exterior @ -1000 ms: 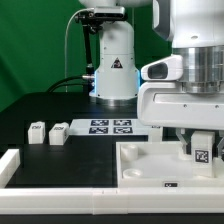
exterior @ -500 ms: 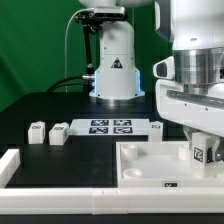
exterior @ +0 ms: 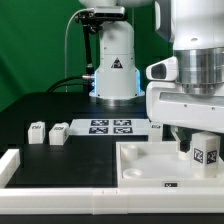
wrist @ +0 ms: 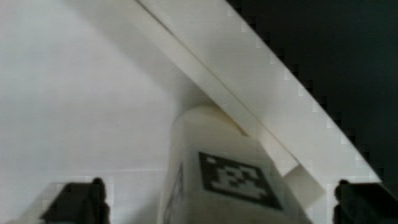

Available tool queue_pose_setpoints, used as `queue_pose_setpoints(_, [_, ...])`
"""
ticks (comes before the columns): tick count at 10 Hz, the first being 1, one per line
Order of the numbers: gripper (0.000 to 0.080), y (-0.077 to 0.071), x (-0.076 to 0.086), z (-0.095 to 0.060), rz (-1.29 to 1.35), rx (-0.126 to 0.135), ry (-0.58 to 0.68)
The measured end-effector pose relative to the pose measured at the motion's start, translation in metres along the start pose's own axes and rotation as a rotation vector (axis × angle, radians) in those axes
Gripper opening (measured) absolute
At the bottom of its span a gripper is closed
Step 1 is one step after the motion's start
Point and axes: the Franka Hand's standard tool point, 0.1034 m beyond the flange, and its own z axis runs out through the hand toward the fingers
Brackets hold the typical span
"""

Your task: Assemble one leg

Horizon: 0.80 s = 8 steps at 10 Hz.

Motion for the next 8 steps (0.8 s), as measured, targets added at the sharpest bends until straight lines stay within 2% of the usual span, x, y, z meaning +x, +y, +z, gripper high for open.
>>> queue_pose_setpoints(6, [0.0649, -0.0025, -0.0024, -0.0009, -0.623, -0.015, 0.007])
queue_pose_setpoints(8, [0.0649, -0.0007, 0.0008, -0.0015, -0.847, -0.032, 0.012])
